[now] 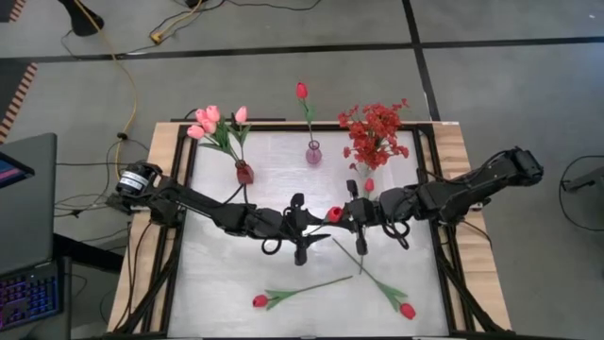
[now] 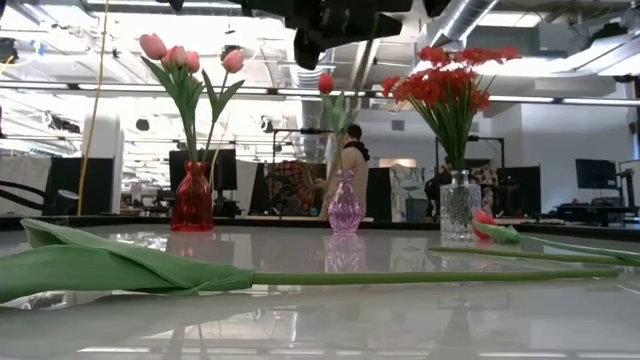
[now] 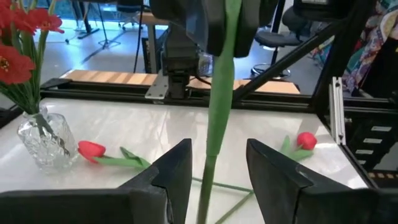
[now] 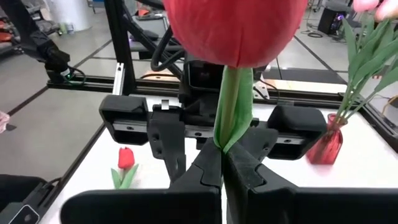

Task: Sort flowers into vase by color
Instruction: Put the red tulip into the purple vase

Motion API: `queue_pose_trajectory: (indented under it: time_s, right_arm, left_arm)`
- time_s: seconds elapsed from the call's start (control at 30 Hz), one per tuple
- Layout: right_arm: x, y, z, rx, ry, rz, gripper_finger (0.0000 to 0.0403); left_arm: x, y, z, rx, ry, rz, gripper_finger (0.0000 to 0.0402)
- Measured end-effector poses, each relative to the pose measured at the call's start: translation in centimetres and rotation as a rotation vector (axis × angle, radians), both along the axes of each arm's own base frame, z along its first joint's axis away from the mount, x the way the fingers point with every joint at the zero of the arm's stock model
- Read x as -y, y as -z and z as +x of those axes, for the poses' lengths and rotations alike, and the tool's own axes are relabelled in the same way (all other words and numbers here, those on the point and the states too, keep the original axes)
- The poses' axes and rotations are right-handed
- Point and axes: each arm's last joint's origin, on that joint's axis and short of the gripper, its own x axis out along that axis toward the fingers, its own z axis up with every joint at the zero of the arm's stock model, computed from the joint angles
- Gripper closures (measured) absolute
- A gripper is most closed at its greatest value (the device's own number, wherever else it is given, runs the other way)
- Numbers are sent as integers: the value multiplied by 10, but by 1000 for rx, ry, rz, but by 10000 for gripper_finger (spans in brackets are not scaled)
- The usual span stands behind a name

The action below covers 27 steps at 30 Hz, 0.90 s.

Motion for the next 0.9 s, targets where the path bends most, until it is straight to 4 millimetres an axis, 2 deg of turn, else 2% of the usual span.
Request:
queue_pose_trajectory:
  time_s: [0.13,0.63,0.9]
  right_arm:
    - [0,2,-1,-19,0,-6,376]
    - [-5,5,-3,-55,-17,-10,375]
    - [-5,5,-3,-58,-5,26,341]
  left_arm:
    - [0,0,0,-2,-3,-5,279]
    - [0,1,-1,-14,-5,-9,393]
    - [0,1,-1,-12,-14,3,400]
